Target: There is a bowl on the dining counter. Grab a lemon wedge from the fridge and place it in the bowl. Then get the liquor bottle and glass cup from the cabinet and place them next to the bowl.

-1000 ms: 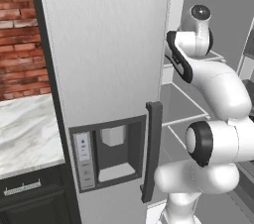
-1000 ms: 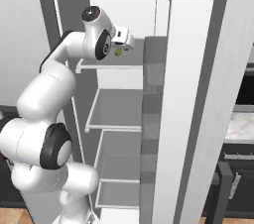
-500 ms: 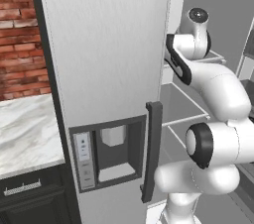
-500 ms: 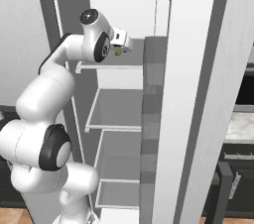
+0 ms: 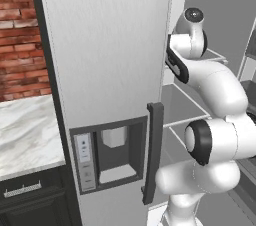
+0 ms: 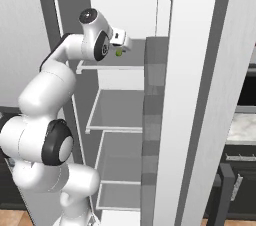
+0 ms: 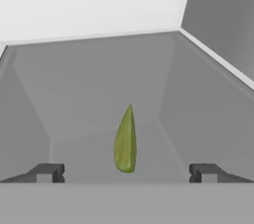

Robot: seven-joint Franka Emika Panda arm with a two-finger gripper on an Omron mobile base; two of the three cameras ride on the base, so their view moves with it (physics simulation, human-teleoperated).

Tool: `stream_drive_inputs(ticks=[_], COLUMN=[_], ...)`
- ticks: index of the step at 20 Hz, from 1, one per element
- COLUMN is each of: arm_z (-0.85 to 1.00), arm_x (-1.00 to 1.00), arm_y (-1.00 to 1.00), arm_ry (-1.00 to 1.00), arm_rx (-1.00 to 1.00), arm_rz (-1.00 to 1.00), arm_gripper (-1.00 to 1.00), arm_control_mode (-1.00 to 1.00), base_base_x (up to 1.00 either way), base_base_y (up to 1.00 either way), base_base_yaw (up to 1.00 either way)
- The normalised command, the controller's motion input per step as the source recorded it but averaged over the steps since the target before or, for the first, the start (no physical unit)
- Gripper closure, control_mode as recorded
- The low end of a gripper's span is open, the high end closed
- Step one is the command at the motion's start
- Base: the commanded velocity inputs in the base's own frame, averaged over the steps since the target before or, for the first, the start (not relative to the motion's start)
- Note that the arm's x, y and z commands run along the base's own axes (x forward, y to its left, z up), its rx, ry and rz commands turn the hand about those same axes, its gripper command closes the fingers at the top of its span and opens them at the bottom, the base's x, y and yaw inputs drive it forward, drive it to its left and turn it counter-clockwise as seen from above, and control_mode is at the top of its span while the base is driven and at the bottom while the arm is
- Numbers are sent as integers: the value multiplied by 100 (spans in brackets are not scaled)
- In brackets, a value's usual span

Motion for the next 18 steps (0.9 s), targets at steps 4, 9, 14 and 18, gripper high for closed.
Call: stream_drive_inputs(ticks=[4,9,14,18], arm_z=[0,-7,-23,-16], arm_x=[25,13,8,15], arm_y=[0,0,0,0], arm_ry=[1,0,0,0], arm_rx=[0,0,0,0], arm_rz=[0,0,0,0], arm_gripper=[-100,-100,-100,-100], arm_control_mode=[-100,-100,-100,-100], base_base_x=[0,0,0,0], base_base_y=[0,0,0,0], base_base_yaw=[0,0,0,0])
